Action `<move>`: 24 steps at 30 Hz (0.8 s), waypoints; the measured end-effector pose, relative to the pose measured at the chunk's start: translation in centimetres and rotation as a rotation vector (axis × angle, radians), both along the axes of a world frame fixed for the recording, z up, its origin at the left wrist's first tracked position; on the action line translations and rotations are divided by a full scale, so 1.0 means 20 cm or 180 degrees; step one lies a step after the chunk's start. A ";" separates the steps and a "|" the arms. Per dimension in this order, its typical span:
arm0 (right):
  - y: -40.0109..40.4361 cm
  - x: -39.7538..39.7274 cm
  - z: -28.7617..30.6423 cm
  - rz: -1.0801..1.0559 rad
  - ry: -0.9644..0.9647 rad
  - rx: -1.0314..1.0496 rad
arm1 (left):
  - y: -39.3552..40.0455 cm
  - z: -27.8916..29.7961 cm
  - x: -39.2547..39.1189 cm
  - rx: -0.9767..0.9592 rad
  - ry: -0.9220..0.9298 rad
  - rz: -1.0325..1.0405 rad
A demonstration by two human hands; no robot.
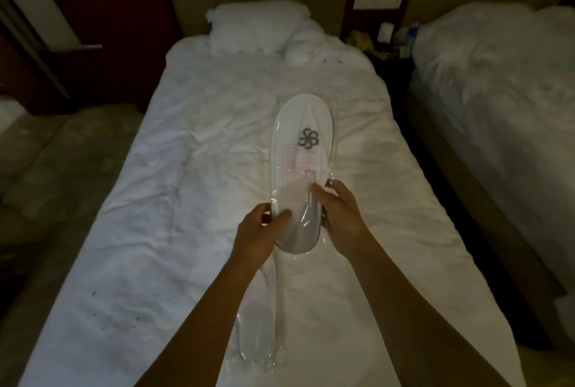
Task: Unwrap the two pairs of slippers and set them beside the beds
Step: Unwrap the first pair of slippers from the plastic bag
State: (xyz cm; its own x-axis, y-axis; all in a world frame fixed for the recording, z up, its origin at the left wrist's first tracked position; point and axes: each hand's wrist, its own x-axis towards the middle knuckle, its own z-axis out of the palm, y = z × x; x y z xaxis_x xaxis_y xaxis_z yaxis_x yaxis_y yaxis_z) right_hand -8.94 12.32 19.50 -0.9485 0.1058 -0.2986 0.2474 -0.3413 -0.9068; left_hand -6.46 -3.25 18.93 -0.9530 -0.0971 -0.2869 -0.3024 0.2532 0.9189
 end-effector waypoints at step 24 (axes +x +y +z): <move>-0.09 0.06 0.44 0.0068 0.0605 0.1607 | 0.02 0.33 0.05 0.0677 0.0834 0.0054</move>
State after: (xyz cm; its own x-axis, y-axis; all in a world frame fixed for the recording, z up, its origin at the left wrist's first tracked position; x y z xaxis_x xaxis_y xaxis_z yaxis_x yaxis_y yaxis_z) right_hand -7.73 10.59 28.21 -0.9844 0.1720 -0.0383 0.0650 0.1520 -0.9862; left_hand -5.39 -2.91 25.50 -0.9958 -0.0778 -0.0480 -0.0516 0.0445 0.9977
